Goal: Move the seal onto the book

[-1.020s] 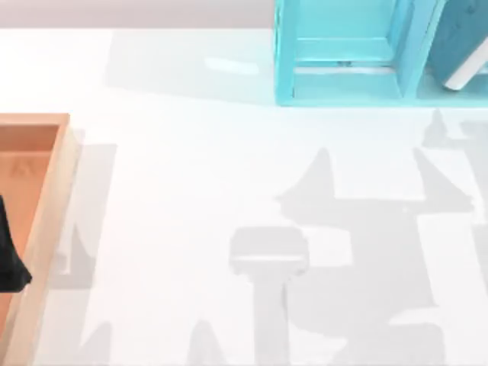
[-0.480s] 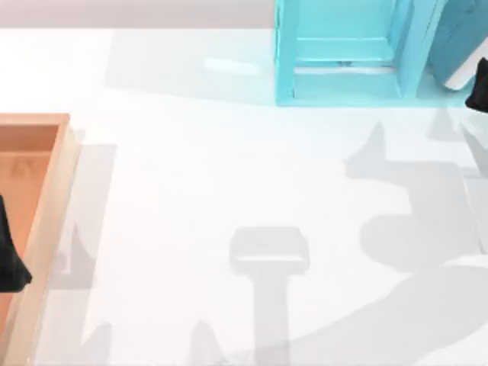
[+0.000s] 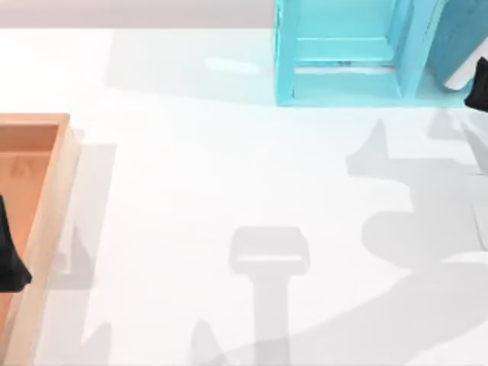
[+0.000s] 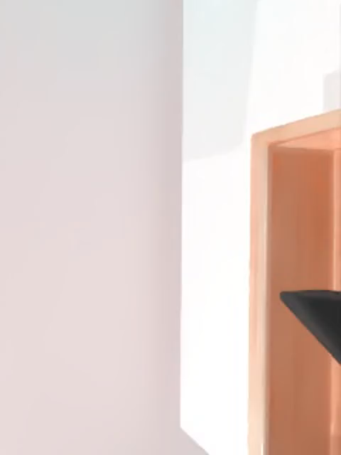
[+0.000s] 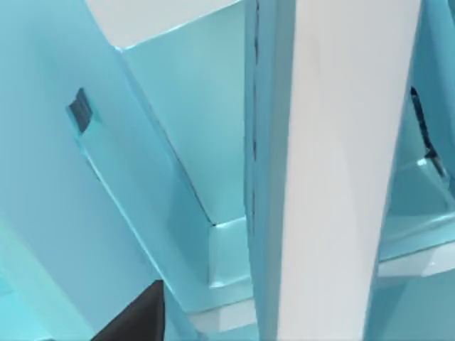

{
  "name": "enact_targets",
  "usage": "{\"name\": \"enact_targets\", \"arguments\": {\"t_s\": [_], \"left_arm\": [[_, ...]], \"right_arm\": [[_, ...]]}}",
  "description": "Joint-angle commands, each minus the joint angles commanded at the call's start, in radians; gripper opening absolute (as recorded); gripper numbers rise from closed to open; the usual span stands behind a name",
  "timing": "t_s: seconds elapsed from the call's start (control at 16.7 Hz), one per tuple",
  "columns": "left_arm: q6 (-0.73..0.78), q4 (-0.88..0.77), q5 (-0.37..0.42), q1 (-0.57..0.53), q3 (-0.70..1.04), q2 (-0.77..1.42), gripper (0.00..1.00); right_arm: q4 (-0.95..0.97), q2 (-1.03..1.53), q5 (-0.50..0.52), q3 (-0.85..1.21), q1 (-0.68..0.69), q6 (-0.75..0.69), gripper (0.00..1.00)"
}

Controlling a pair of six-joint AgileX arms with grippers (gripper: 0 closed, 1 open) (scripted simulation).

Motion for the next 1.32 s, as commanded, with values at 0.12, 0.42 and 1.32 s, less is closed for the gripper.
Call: {"name": "enact_targets", "arguments": {"t_s": [0.12, 0.42, 1.32], "left_arm": [[0.000, 0.000, 0.000, 0.000, 0.000, 0.000, 1.00], [0.000, 0.000, 0.000, 0.000, 0.000, 0.000, 1.00], [0.000, 0.000, 0.000, 0.000, 0.000, 0.000, 1.00]], "right_arm": [[-0.022, 0.033, 0.005, 0.056, 0.002, 0.001, 1.00], [-0.132, 0.169, 0.021, 0.306, 0.016, 0.002, 1.00], [-0.209, 0.251, 0.032, 0.462, 0.027, 0.002, 0.55]]}}
